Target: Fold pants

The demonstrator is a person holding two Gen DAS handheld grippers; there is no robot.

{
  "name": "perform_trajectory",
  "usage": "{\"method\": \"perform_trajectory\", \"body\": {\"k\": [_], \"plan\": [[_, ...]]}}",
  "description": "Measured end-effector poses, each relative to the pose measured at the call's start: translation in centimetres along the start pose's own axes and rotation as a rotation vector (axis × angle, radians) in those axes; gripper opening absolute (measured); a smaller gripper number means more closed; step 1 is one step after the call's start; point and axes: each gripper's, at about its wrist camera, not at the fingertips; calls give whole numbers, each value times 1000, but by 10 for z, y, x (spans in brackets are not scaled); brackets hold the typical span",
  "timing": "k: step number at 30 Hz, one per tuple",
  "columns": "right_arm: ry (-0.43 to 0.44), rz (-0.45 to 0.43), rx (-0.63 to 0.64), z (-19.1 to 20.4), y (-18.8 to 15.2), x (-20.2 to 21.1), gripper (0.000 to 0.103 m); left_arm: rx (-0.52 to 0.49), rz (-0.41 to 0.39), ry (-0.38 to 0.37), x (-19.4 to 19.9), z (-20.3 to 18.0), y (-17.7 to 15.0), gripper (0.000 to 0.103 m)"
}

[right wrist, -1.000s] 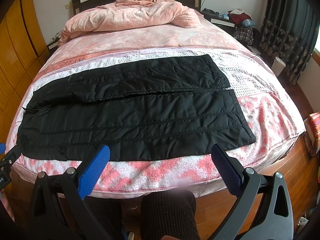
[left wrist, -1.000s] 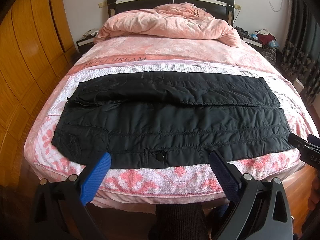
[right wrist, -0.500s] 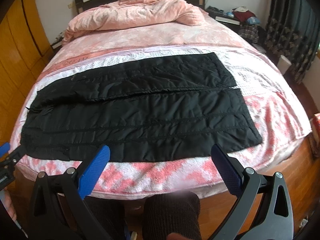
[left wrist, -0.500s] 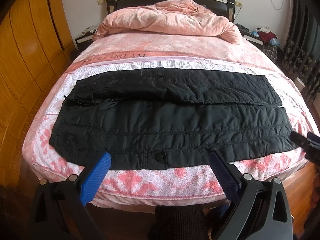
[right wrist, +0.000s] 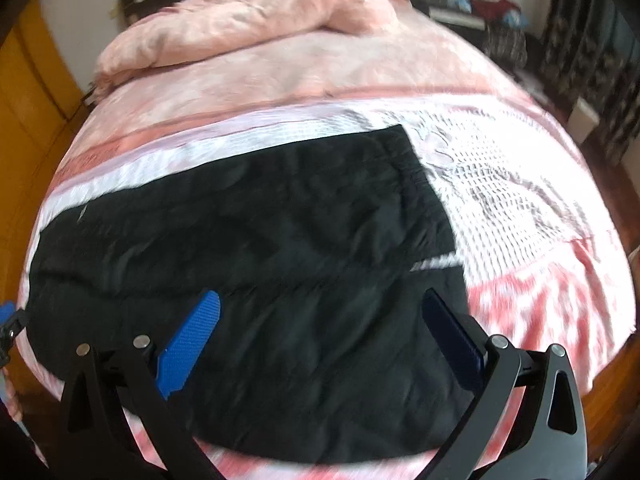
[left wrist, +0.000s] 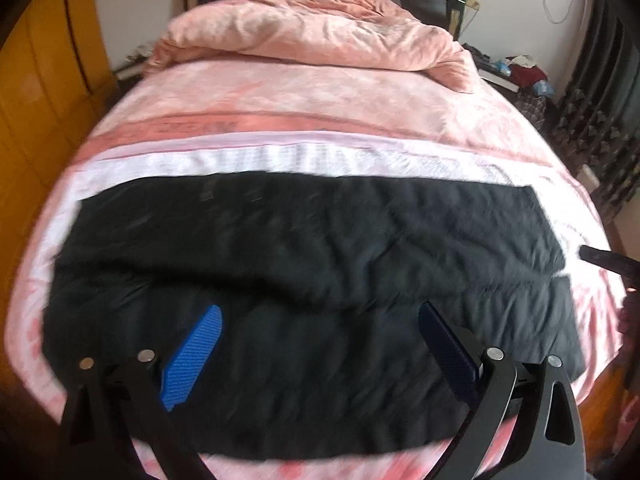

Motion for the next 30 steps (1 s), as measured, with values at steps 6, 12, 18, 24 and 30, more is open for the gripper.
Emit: {"method": "perform_trajectory", "body": {"k": [6, 12, 18, 24, 30], "plan": [[-24, 79, -49, -70, 74, -86, 100, -44, 50, -66, -68, -56, 48, 99], [14, 119, -46, -95, 113, -145, 100, -47, 68, -67, -128, -100, 77, 99], [55, 185, -22, -100, 125, -192, 100, -58, 97, -63, -165, -129, 87, 99], [110, 108, 29, -91, 123, -185, 41, -107, 70, -56, -172, -144, 98, 99], [222, 6, 151, -85, 115, -141, 13, -246, 11, -105, -169, -159, 118, 99]]}}
Point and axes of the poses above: each gripper's, at about its wrist camera, not at the fingertips, and x roughly against the way its jaws point, z to its left, y to its top
